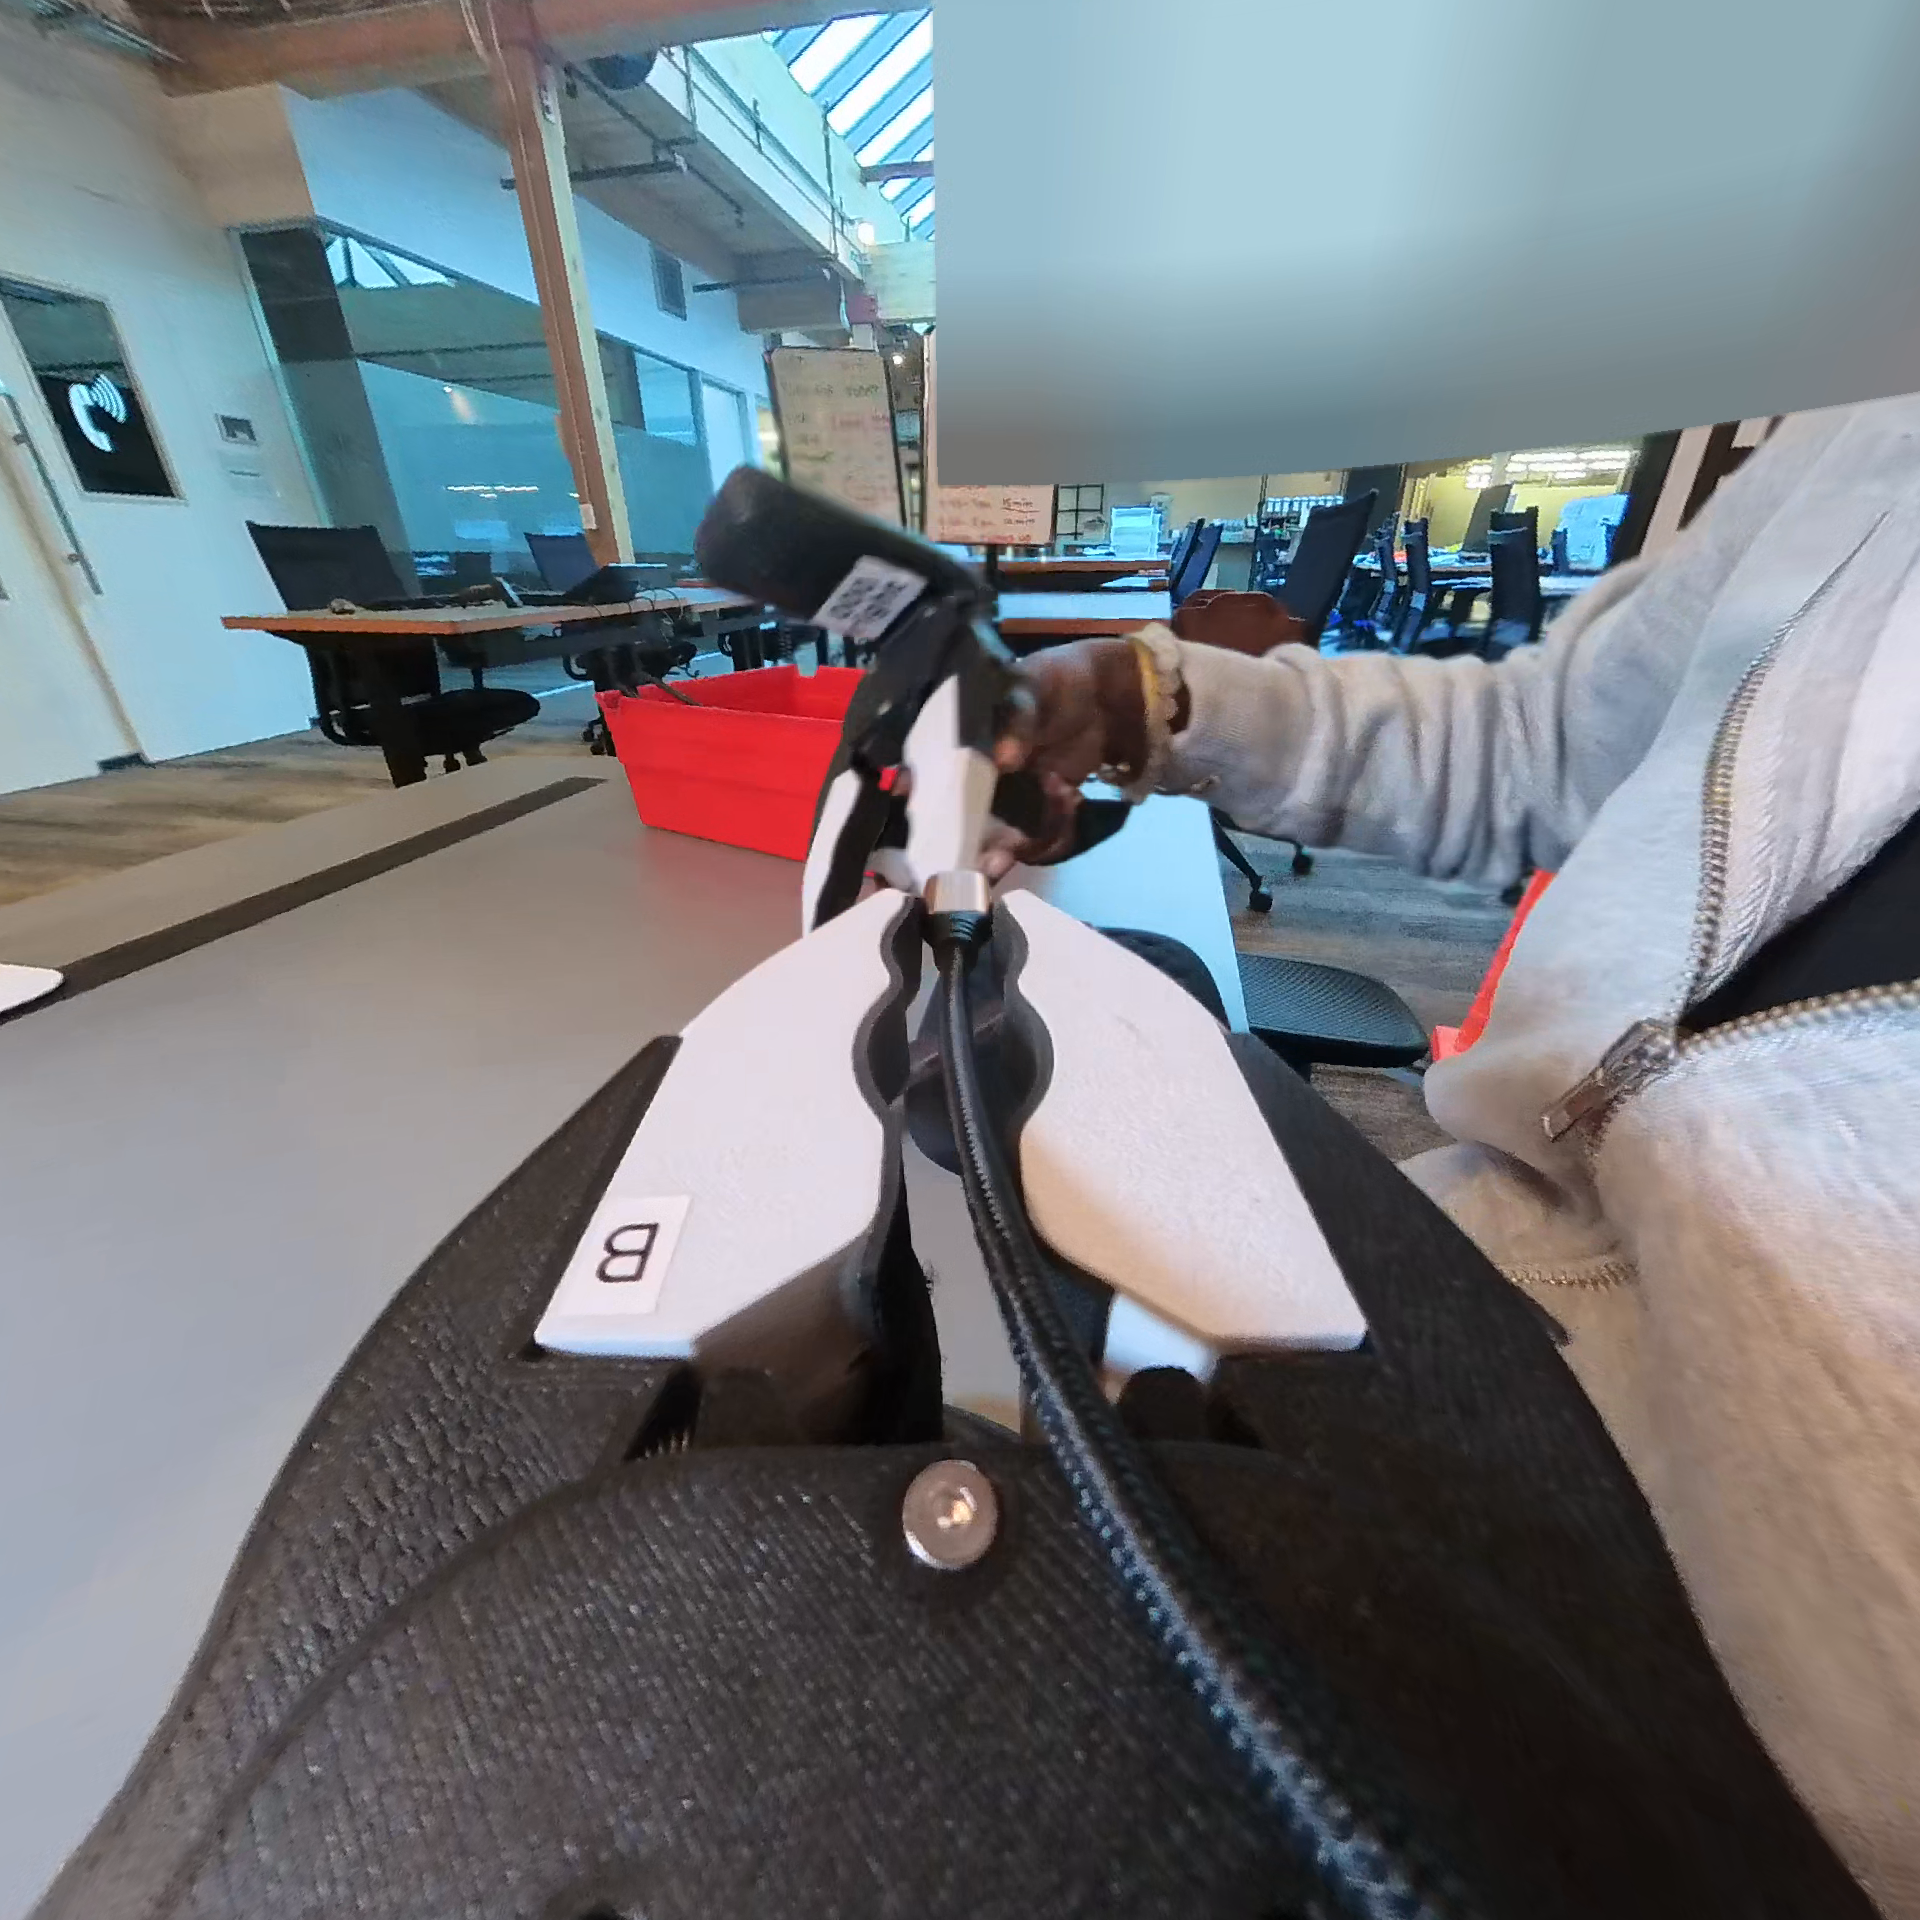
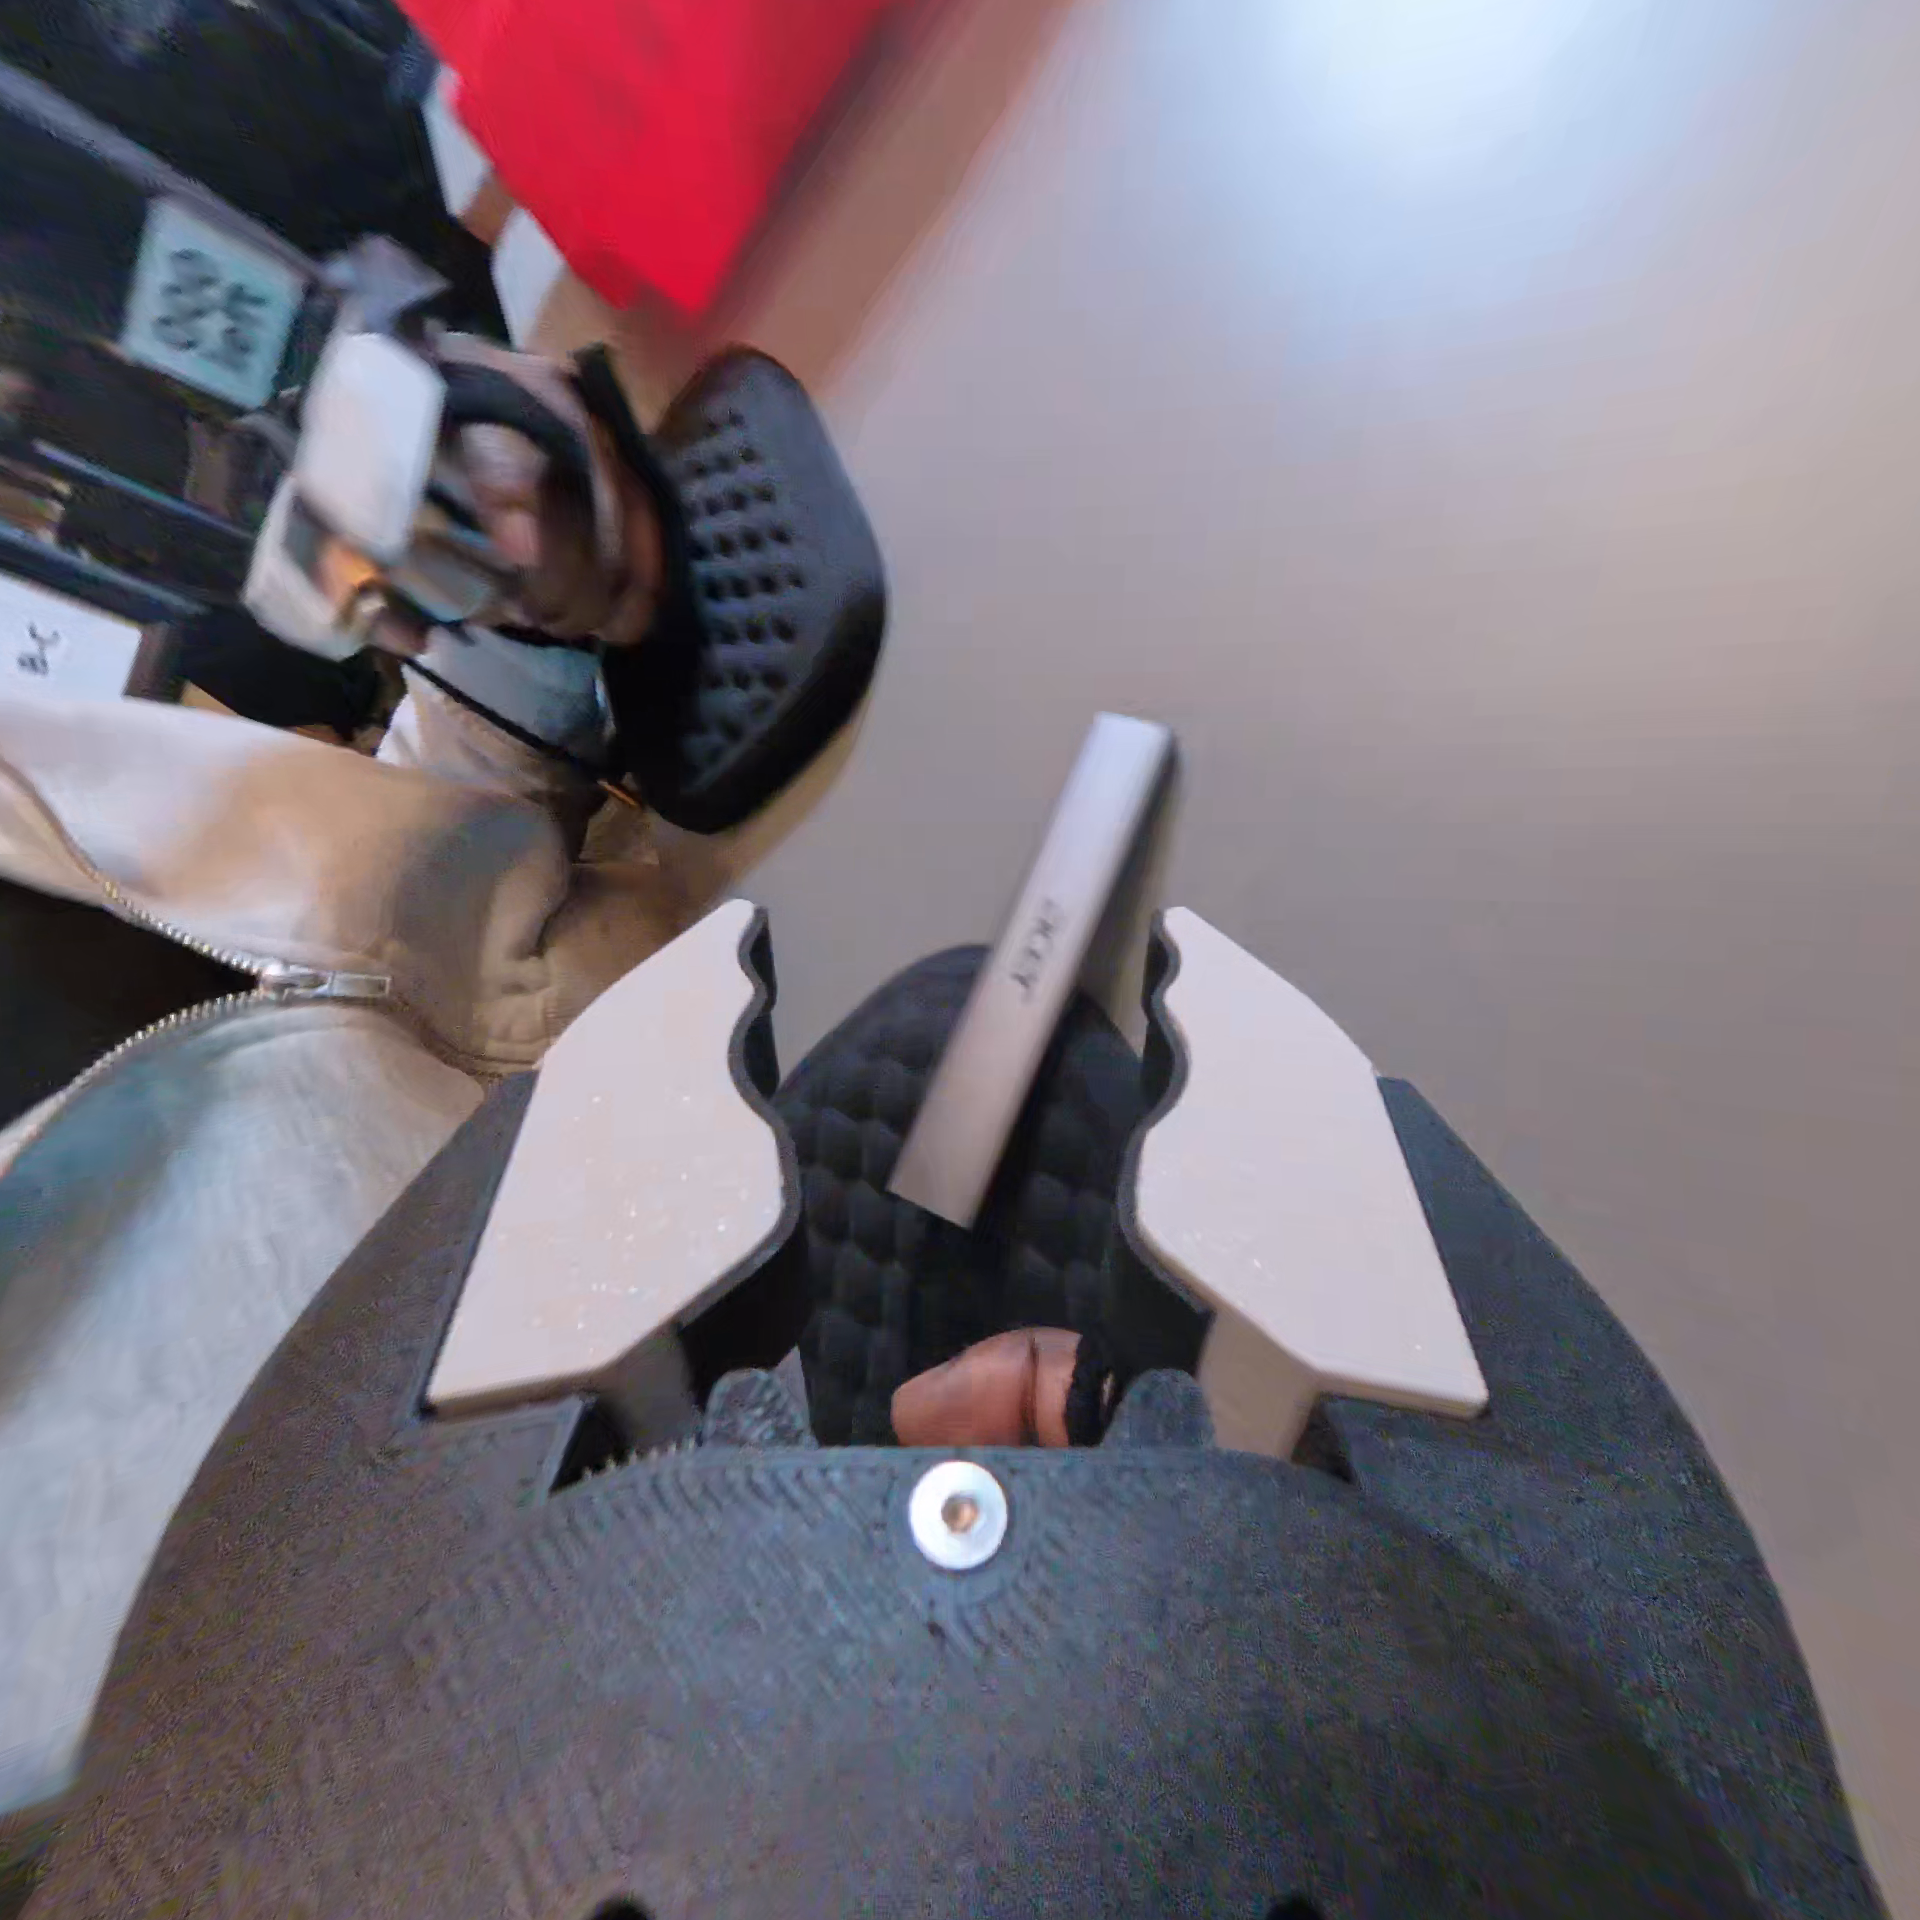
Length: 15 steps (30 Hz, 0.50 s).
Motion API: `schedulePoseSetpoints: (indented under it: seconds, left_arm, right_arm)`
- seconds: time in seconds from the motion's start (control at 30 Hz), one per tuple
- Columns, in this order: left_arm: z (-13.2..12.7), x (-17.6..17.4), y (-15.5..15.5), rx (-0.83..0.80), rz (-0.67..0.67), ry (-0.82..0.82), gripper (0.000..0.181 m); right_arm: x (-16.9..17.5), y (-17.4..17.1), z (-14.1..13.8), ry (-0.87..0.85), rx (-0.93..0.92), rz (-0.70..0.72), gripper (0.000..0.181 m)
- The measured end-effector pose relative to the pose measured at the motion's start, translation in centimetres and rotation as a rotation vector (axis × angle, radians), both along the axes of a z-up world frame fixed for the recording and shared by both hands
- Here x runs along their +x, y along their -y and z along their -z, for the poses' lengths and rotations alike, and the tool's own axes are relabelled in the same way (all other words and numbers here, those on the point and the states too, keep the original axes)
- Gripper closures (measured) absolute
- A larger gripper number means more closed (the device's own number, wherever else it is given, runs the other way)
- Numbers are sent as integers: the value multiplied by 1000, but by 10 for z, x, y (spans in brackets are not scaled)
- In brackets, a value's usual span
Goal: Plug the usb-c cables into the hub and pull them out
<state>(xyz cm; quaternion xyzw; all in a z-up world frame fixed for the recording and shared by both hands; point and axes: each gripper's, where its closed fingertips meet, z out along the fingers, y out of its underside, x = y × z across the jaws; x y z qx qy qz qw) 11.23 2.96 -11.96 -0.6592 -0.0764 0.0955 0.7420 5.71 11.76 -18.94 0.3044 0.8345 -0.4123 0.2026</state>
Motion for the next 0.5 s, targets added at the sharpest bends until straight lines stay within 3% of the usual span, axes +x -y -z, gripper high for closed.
schedulePoseSetpoints:
  seconds: [0.2,0.27,0.5]
  left_arm:
    - [-3,1,3,34,21,12,169]
    - [-4,1,4,49,28,19,169]
    - [-3,1,6,58,27,30,168]
  right_arm:
    - [-1,6,33,396,45,-63,121]
    - [7,14,38,484,33,-113,133]
    - [1,30,37,592,-131,-65,171]
